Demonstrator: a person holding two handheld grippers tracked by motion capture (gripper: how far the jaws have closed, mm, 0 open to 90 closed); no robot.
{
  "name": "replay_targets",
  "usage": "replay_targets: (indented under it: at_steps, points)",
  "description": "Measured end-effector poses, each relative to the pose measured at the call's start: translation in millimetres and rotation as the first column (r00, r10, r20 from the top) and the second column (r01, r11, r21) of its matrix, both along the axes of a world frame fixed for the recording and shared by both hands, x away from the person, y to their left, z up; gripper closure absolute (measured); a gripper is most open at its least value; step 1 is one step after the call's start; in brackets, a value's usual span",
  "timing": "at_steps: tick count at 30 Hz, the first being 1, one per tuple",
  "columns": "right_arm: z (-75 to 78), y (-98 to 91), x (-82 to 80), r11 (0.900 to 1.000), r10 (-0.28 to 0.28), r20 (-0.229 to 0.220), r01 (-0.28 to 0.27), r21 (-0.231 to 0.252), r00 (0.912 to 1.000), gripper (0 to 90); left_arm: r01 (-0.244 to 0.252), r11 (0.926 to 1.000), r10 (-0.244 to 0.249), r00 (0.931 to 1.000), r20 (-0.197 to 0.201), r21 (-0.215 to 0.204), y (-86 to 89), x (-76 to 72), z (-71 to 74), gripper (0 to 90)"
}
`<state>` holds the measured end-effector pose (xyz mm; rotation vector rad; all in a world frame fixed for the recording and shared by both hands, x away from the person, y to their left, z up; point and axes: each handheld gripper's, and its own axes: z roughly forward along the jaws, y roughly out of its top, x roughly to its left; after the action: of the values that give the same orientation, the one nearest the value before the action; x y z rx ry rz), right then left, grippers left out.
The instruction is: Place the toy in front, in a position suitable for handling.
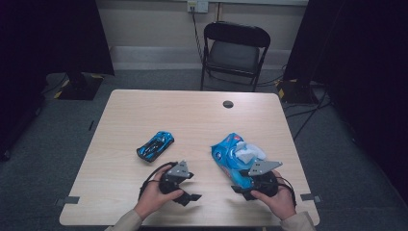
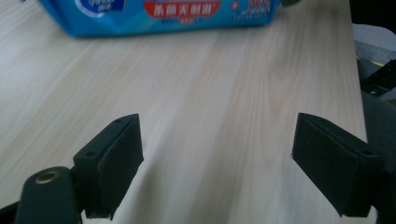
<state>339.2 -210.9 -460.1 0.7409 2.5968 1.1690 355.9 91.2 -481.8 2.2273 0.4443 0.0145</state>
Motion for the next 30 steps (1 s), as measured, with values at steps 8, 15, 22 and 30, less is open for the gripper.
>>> replay_targets:
  at_steps: [8, 15, 22, 30]
  points:
    - [-1.2, -2.5, 3.1, 1.0, 0.009, 0.007, -0.008, -0.004, 0.9999, 41.2, 0.018, 0.9987, -0.02, 0.999, 0.041, 0.048, -46.2, 26.0, -4.1, 16.7]
    - [-1.7, -2.2, 2.9, 0.9998, 0.017, 0.016, -0.016, -0.014, 0.9997, 41.3, 0.017, 0.9981, -0.019, 0.9992, 0.035, 0.059, -65.2, 43.2, -4.1, 18.1]
    - [-2.2, -3.7, 4.6, 0.9998, 0.018, 0.014, -0.017, -0.007, 0.9997, 44.0, 0.004, 0.9964, -0.009, 0.9985, 0.054, 0.085, -83.4, 57.2, -8.3, 18.4]
    - [-3.2, -5.3, 7.7, 0.9998, 0.006, 0.027, -0.005, -0.018, 0.9996, 44.3, 0.004, 0.9964, -0.009, 0.9983, 0.057, 0.085, -90.9, 67.1, -10.7, 19.2]
